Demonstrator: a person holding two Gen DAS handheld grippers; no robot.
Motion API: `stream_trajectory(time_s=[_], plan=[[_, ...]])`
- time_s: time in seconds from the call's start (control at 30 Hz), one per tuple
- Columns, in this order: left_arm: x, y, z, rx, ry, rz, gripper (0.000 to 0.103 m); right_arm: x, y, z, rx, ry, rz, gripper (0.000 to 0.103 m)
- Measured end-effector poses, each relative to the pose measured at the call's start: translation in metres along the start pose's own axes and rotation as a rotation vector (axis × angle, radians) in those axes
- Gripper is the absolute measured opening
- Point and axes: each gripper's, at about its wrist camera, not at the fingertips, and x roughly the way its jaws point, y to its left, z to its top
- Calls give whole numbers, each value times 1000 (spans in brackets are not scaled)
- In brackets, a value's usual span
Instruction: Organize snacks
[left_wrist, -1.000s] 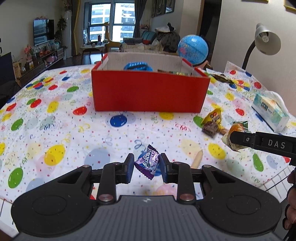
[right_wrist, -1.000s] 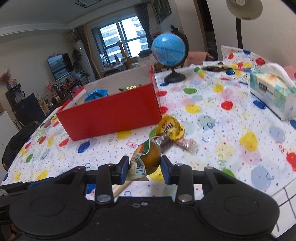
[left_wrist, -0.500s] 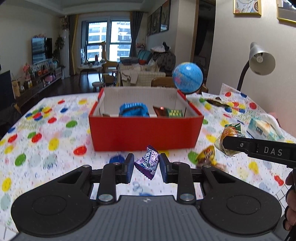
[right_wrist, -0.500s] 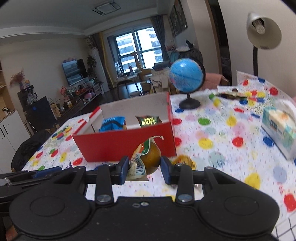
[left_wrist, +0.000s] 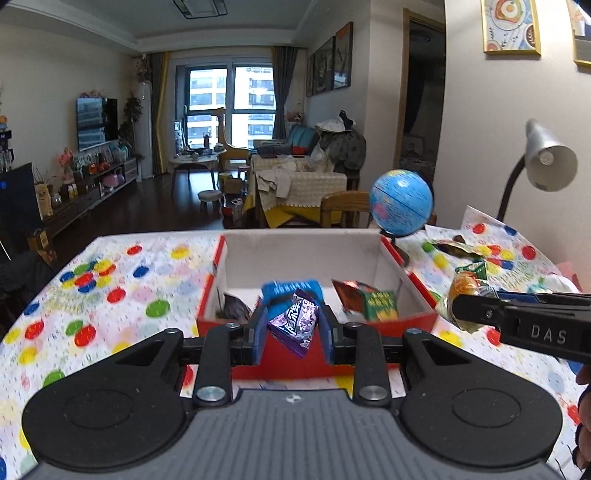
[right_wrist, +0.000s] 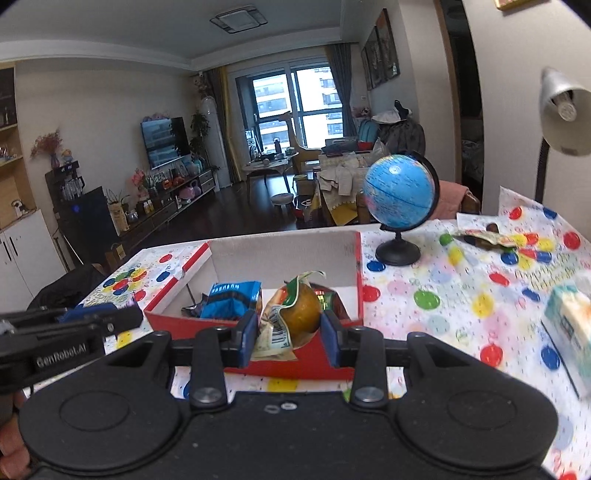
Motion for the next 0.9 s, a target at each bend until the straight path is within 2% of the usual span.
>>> stream_trajectory(time_s=[0.1, 0.13, 0.17, 0.37, 0.53, 0.73, 0.8, 0.9], plan=[[14, 6, 12, -2, 3, 21, 29, 12, 3, 10, -22, -8, -6, 31], [19, 8, 15, -6, 6, 24, 29, 16, 4, 13, -27, -10, -1, 16], [24, 11, 19, -10, 10, 25, 29, 20, 4, 16, -29, -10, 13, 11], [59, 19, 24, -13, 50, 66, 29, 54, 7, 18, -59, 49, 23, 11], [71, 24, 15, -25, 71, 59, 29, 55, 3, -6, -126, 104, 2, 22], [73, 16, -1, -24, 98, 47, 29, 59, -9, -34, -83, 207, 25, 25], [71, 14, -5, -22, 102, 43, 29, 57, -10, -44, -85, 231, 42, 30], [68, 10, -11, -19, 107, 35, 29, 57, -12, -56, -86, 259, 68, 45]])
